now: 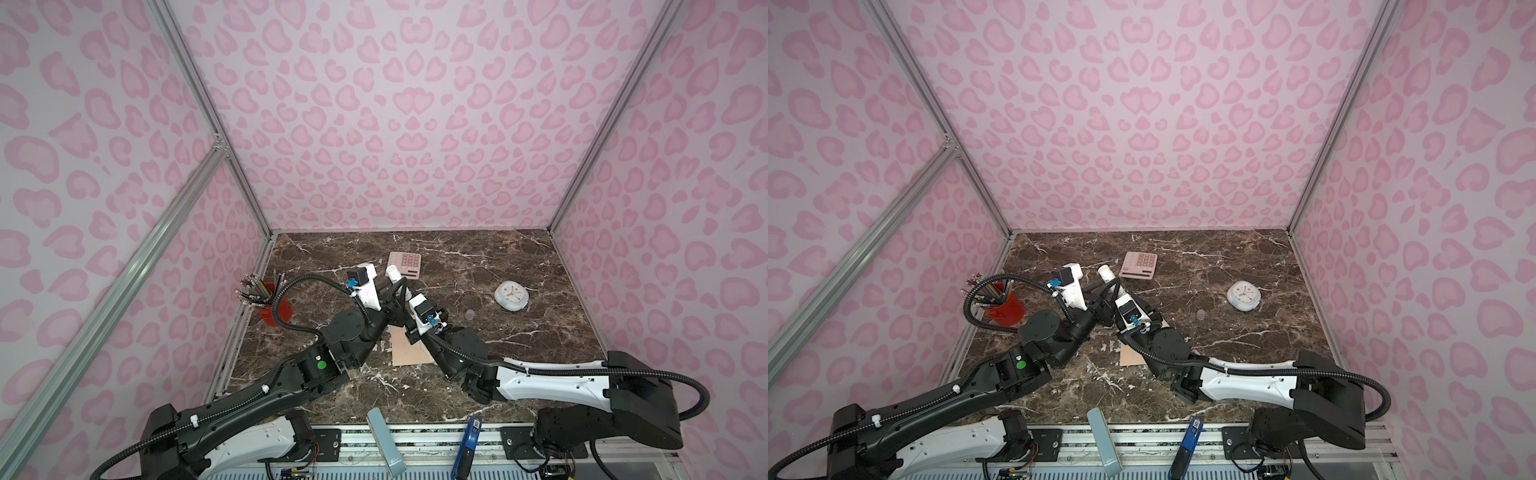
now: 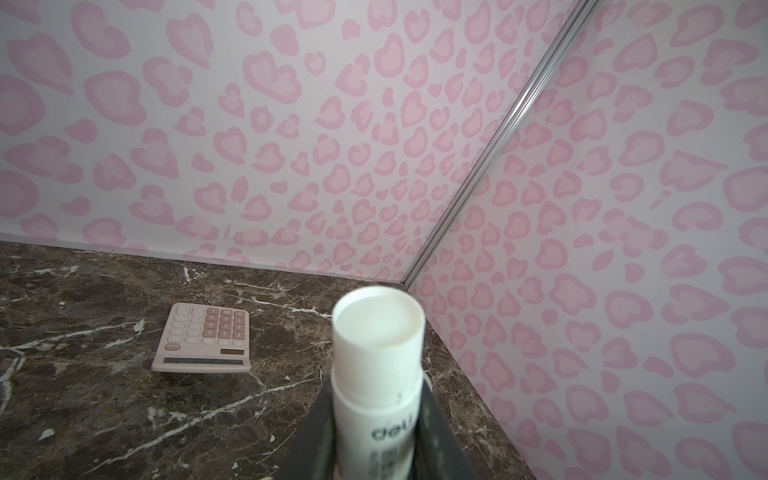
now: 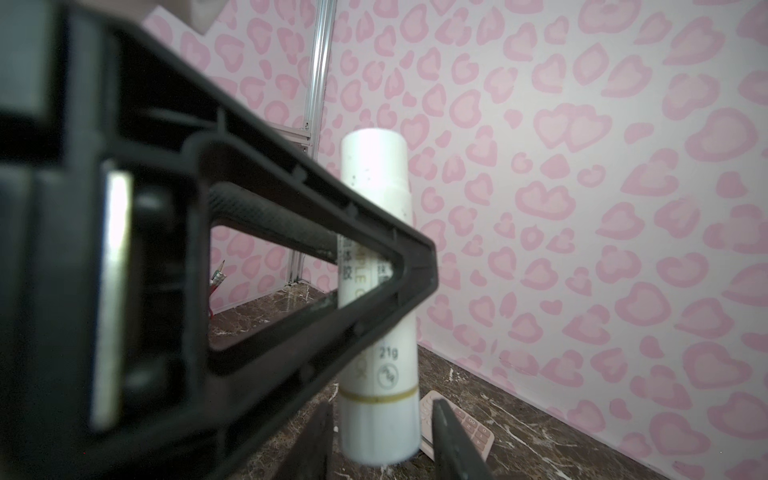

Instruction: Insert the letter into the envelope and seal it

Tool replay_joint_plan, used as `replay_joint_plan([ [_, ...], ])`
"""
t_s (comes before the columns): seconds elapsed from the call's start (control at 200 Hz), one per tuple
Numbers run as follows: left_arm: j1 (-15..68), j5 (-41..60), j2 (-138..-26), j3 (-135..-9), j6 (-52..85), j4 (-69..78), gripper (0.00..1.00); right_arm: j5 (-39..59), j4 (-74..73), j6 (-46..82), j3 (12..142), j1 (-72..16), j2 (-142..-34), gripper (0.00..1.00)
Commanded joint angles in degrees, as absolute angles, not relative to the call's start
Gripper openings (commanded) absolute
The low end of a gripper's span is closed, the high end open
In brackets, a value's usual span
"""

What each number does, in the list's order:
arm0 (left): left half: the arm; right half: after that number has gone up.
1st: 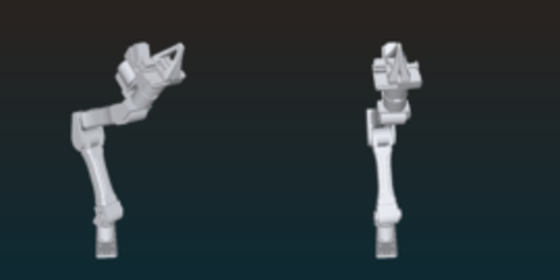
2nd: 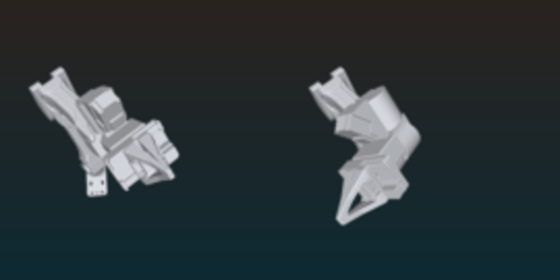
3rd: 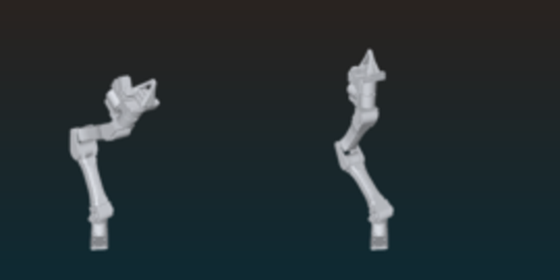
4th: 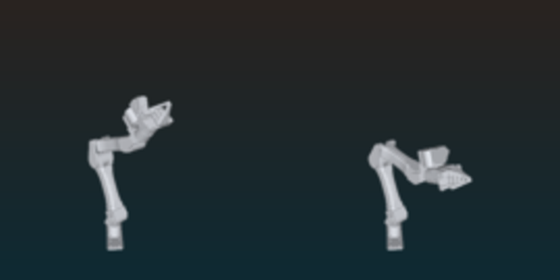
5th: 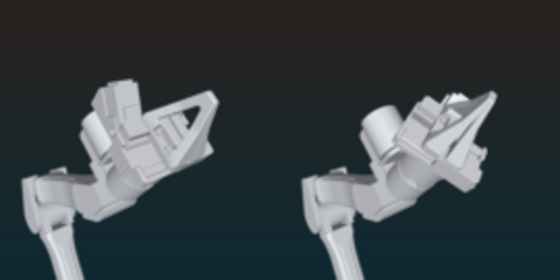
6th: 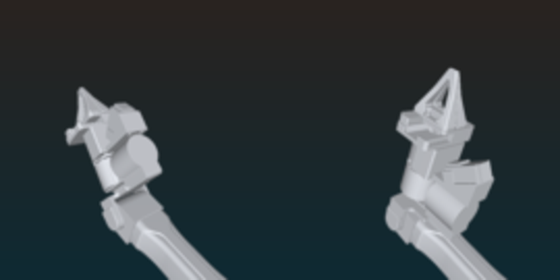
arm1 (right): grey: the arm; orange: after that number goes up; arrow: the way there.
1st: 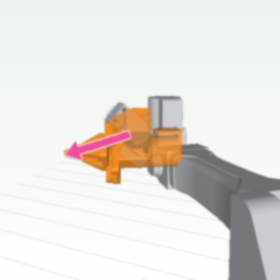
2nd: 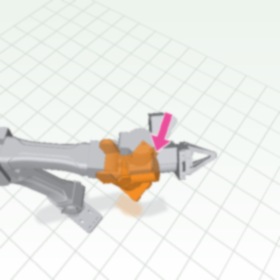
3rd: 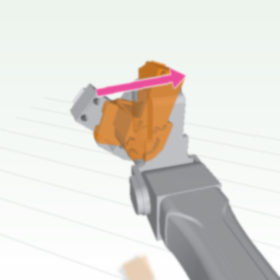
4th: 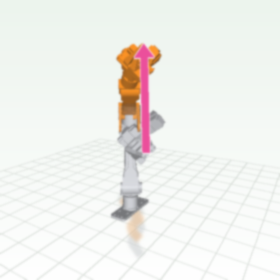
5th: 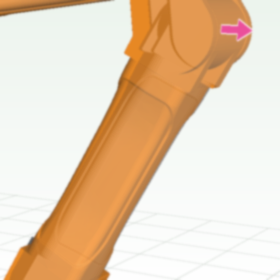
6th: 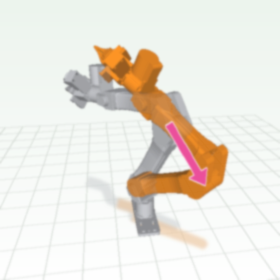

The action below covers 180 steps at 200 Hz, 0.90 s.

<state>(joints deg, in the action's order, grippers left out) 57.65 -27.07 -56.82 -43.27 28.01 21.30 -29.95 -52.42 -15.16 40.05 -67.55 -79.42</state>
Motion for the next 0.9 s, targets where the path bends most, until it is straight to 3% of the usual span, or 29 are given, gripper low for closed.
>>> replay_joint_plan([
  [0.0,57.57,-26.52,-57.1,-43.84,28.3,23.91,0.04,-29.96,-53.98,-14.34,40.37,-67.47,-79.7,0.41],
  [0.555,57.56,-25.12,-57.66,-44.29,28.3,23.16,0.04,-28.61,-52.98,-14.33,40.73,-67.42,-79.76,0.23],
  [0.895,57.01,-13.2,-54.76,-44.02,25.76,19.89,0.04,-21.88,-46.47,-10.34,40.14,-67.55,-74.17,0.16],
])
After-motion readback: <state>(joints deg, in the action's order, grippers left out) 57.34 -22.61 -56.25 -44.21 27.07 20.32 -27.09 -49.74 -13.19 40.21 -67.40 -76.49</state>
